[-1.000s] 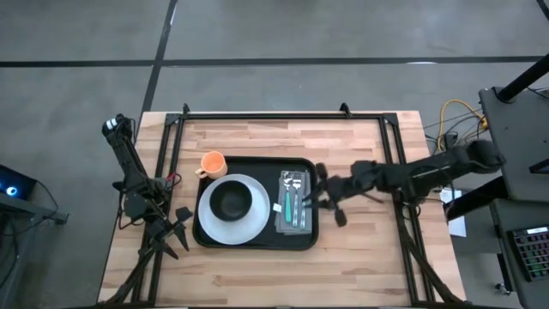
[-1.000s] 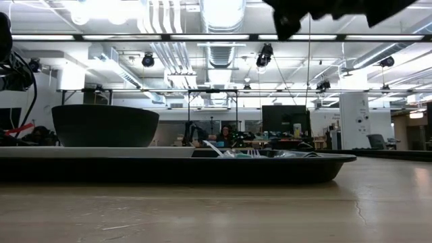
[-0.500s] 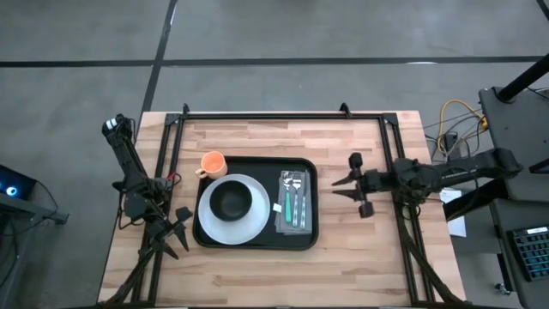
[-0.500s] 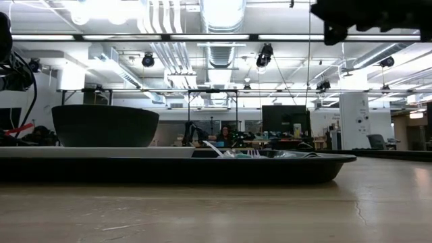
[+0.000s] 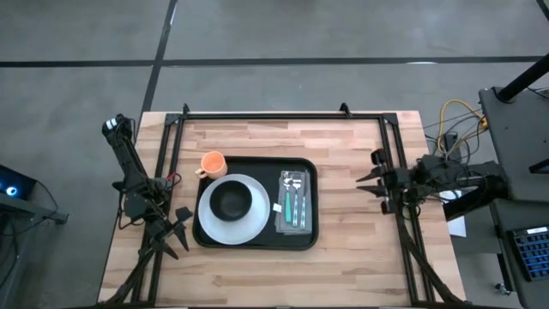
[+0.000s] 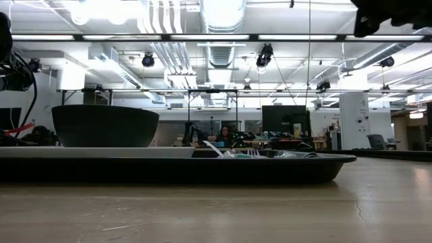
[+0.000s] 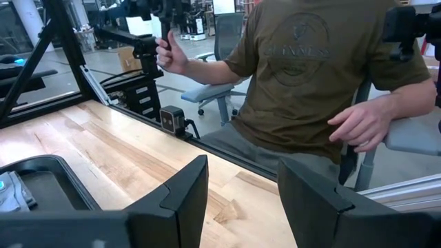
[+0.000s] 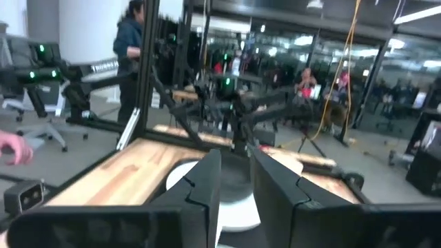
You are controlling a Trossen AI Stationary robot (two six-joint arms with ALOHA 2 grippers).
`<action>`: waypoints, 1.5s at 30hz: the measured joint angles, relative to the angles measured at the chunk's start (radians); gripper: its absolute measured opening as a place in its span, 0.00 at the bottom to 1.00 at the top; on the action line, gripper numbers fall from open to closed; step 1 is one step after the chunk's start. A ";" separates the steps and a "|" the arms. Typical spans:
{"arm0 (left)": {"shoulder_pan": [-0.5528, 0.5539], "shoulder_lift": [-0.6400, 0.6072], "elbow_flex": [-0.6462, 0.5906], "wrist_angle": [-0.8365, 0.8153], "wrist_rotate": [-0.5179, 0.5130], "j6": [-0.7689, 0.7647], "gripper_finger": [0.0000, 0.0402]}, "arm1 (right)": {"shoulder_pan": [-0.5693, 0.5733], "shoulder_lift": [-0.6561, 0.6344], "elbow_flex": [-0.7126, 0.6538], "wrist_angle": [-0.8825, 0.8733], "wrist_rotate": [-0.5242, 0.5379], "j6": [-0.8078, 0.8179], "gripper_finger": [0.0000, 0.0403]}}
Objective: Set up tray
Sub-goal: Return to Home Position
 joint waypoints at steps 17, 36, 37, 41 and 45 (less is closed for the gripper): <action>0.000 0.000 0.000 0.000 0.001 0.000 0.39 | -0.013 -0.187 -0.173 0.176 -0.001 -0.096 0.21; 0.000 0.000 0.000 0.000 0.000 0.000 0.39 | -0.023 -0.197 -0.262 0.195 -0.004 -0.082 0.18; 0.000 0.000 0.000 0.000 0.000 0.000 0.39 | -0.023 -0.196 -0.262 0.183 -0.003 -0.087 0.19; 0.000 0.000 0.000 0.000 0.001 -0.019 0.39 | -0.022 -0.193 -0.262 0.109 -0.002 -0.139 0.20; 0.000 0.000 0.000 0.000 0.001 -0.120 0.39 | -0.022 -0.194 -0.262 0.061 -0.001 -0.166 0.21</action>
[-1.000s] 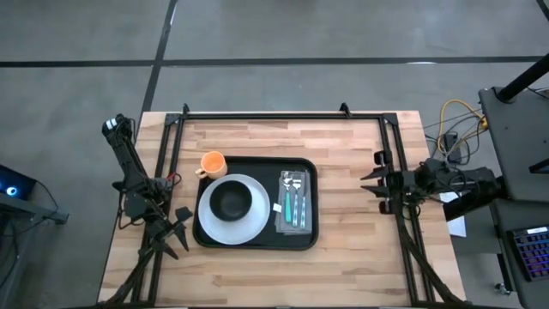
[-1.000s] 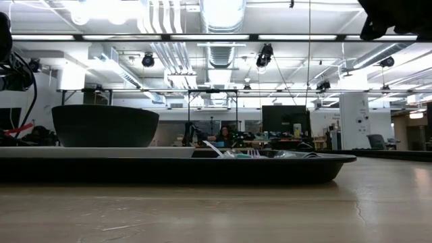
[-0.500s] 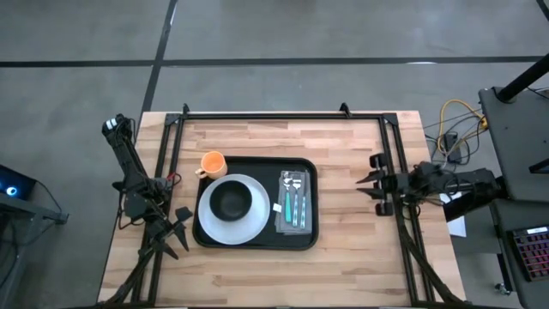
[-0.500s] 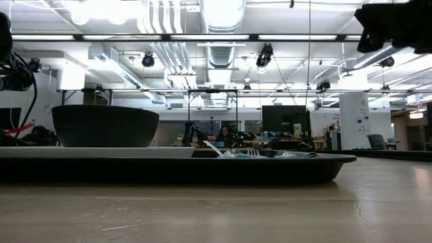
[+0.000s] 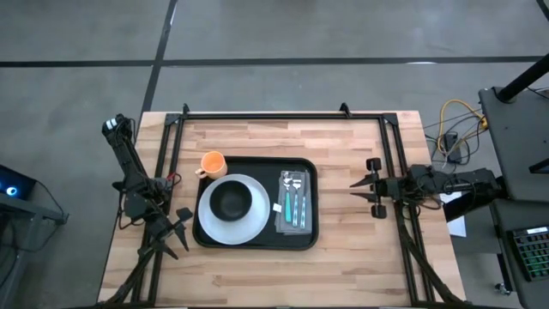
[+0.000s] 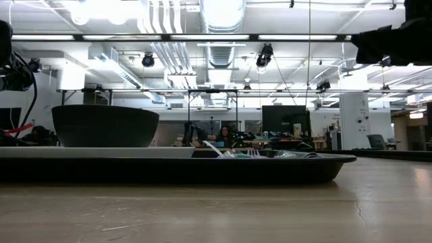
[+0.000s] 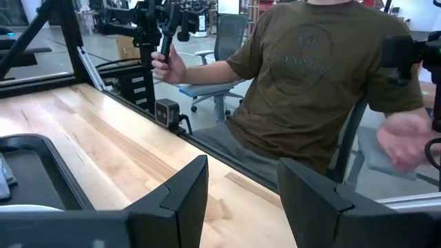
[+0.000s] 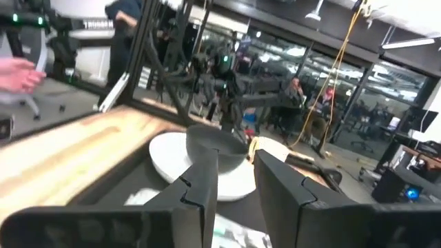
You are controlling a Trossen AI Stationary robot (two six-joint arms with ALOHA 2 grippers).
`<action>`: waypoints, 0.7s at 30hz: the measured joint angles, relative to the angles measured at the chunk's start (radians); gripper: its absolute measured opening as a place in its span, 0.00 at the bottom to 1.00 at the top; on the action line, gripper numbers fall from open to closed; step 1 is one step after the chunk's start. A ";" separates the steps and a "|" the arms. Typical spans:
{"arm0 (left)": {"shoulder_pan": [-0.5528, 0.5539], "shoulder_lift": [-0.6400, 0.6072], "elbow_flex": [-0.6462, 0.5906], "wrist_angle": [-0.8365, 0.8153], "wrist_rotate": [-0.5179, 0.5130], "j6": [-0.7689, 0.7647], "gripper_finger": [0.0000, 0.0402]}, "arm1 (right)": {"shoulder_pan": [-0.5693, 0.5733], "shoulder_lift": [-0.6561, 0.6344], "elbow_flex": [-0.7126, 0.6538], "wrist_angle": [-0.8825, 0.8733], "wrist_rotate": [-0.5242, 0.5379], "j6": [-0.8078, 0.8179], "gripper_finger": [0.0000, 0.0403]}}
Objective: Set up tray
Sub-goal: Return to Home Position
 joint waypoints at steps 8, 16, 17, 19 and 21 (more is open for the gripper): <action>0.000 0.000 0.000 0.000 0.000 -0.007 0.39 | 0.000 0.000 0.000 -0.072 0.133 -0.015 0.19; 0.000 -0.001 0.002 0.001 0.000 -0.007 0.39 | 0.000 0.006 0.000 -0.076 0.155 -0.013 0.17; 0.000 -0.001 0.002 0.002 0.000 -0.007 0.39 | 0.000 0.006 0.000 -0.076 0.155 -0.013 0.17; 0.000 -0.001 0.002 0.003 -0.001 -0.007 0.39 | 0.000 0.007 0.000 -0.076 0.155 -0.015 0.18; 0.000 -0.001 0.000 0.002 -0.001 -0.006 0.39 | 0.000 0.008 0.000 -0.076 0.155 -0.048 0.19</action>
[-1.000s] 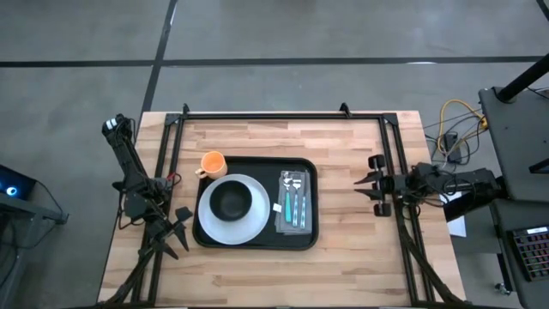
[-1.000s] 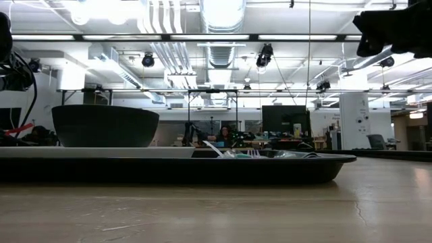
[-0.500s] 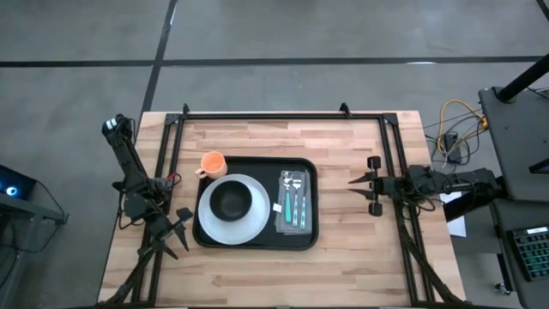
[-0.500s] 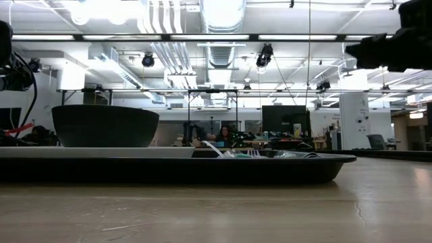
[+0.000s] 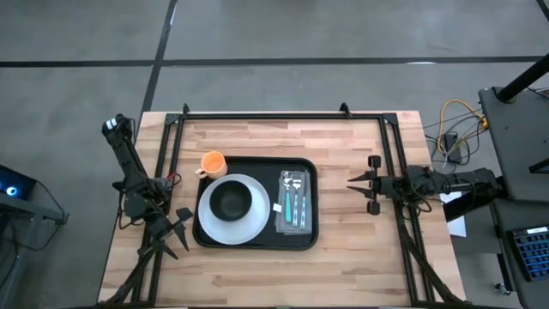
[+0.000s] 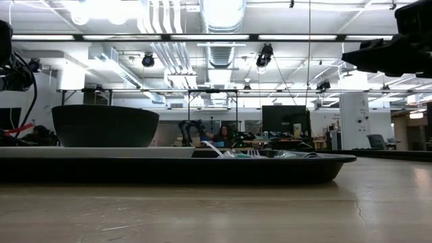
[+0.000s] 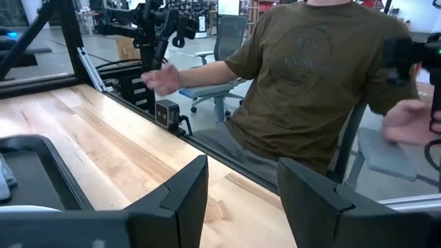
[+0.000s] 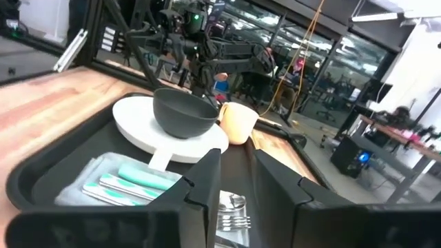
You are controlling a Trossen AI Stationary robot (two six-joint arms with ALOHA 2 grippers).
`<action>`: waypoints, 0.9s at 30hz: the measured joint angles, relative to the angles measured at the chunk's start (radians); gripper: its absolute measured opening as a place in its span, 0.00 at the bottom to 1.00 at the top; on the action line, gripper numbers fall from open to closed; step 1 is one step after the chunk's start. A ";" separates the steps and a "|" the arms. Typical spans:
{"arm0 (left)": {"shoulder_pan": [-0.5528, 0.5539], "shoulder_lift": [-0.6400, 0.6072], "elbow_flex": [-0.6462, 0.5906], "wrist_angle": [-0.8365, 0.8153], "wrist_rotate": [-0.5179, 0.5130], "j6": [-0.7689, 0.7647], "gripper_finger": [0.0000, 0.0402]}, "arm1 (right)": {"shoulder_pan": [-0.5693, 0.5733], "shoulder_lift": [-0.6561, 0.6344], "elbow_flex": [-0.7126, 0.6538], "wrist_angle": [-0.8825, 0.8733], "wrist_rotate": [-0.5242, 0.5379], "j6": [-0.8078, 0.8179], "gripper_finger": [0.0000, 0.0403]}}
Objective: Set up tray
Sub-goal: Return to Home Position
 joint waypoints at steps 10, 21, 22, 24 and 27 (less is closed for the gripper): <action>0.000 0.000 0.001 0.028 -0.002 0.304 0.39 | 0.000 0.000 0.000 0.000 0.000 -0.019 0.21; 0.000 0.000 0.000 0.043 0.000 0.136 0.39 | 0.000 0.000 0.000 0.000 0.000 -0.016 0.17; 0.000 0.000 0.000 0.043 0.000 0.135 0.39 | 0.000 0.000 0.000 0.000 0.000 -0.017 0.17; 0.000 0.000 0.000 0.041 0.000 0.134 0.39 | 0.000 0.000 0.000 0.000 0.000 -0.016 0.17; 0.000 0.000 0.000 0.027 0.000 0.134 0.39 | 0.000 0.000 0.000 0.000 0.000 -0.017 0.18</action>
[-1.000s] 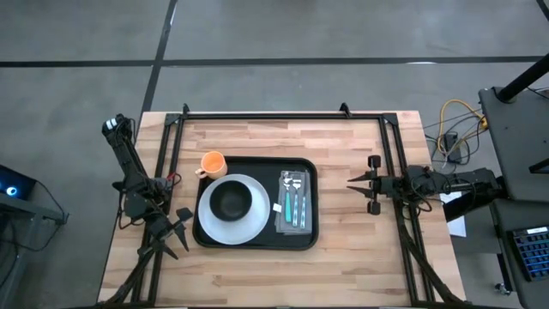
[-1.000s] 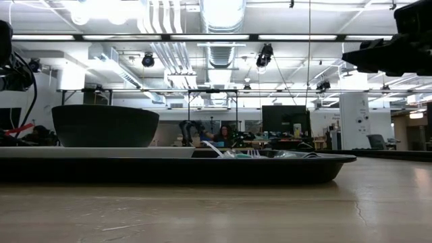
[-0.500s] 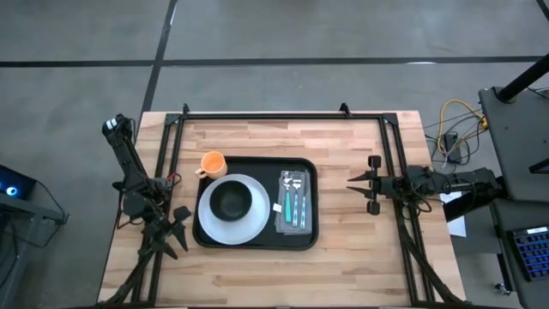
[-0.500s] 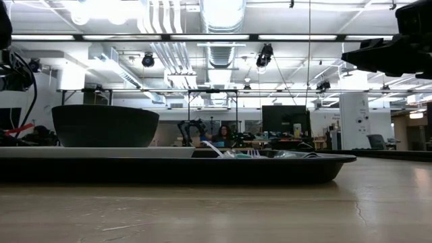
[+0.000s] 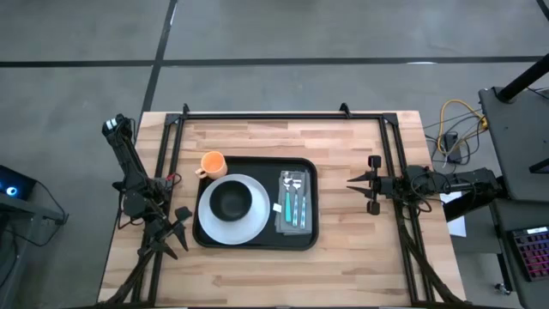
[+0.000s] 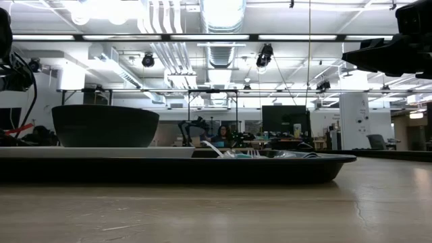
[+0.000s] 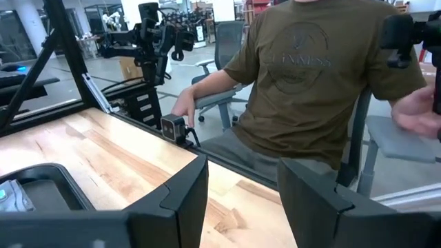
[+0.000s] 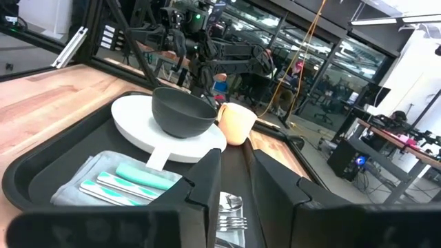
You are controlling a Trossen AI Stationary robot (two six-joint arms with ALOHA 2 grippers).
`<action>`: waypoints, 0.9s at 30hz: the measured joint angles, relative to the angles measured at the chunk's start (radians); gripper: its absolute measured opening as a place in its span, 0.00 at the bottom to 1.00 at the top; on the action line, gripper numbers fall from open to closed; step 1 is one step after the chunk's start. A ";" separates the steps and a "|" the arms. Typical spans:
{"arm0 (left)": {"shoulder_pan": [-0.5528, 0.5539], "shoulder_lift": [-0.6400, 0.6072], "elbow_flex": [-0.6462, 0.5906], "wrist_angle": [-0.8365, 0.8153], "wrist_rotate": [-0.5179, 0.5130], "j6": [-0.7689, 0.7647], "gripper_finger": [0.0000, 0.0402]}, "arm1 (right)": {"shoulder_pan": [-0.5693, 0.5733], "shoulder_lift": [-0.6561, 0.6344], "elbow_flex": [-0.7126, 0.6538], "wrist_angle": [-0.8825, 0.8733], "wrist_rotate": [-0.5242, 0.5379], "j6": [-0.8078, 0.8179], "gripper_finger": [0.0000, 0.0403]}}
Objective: Set up tray
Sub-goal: Return to Home Position
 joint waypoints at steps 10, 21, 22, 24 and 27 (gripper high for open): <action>0.000 0.001 0.000 -0.030 0.000 0.023 0.39 | -0.001 0.000 0.000 0.000 0.000 0.000 0.21; 0.000 0.001 0.000 -0.030 0.000 0.027 0.39 | -0.001 0.000 0.000 0.000 0.000 0.000 0.18; 0.000 0.001 0.000 -0.030 0.000 0.027 0.39 | 0.000 0.000 0.000 0.000 0.000 0.000 0.18; 0.000 0.001 0.000 -0.030 0.000 0.027 0.39 | 0.000 0.000 0.000 0.000 0.000 0.000 0.17; 0.000 0.001 0.000 -0.030 0.000 0.027 0.39 | 0.000 0.000 0.000 0.000 0.000 0.000 0.17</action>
